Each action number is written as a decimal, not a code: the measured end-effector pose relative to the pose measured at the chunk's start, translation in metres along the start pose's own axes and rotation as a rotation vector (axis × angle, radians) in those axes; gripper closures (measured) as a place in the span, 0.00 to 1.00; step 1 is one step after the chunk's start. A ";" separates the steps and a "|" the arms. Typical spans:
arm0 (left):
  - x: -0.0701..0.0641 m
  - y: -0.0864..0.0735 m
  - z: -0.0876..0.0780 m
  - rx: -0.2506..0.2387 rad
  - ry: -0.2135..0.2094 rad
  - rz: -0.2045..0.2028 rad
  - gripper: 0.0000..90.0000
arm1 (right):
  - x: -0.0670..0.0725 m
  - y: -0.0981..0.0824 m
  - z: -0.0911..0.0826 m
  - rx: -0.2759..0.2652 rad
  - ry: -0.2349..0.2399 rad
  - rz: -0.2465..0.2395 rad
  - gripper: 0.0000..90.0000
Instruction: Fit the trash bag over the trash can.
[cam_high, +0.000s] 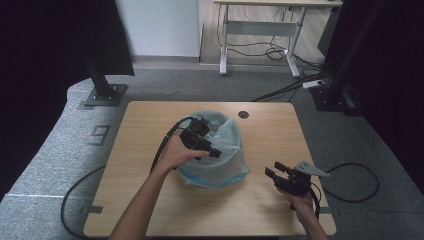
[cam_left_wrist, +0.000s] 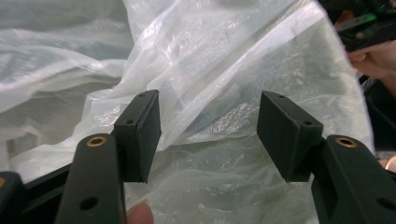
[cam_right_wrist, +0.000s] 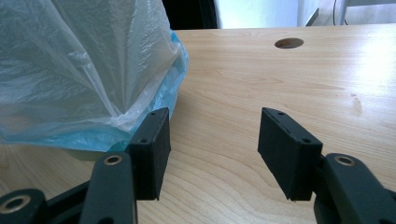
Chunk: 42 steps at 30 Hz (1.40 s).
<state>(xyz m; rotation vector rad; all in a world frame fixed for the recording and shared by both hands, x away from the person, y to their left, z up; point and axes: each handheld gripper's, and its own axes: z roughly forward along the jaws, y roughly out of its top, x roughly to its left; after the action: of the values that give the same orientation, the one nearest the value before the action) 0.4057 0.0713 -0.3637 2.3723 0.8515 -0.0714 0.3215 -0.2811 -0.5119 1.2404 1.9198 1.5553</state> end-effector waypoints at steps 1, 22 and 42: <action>0.000 -0.001 -0.003 -0.014 0.001 0.001 0.44 | 0.000 0.000 0.000 -0.001 -0.001 0.001 0.48; -0.002 -0.045 -0.030 -0.122 0.085 0.022 0.43 | 0.001 -0.004 0.004 0.021 -0.003 -0.008 0.48; -0.008 -0.071 -0.065 -0.323 0.114 0.021 0.44 | -0.001 -0.006 0.004 0.036 -0.022 -0.013 0.48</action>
<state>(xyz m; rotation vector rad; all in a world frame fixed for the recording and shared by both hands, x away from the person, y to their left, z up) 0.3476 0.1472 -0.3467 2.0954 0.8227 0.1974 0.3224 -0.2792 -0.5192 1.2521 1.9459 1.5015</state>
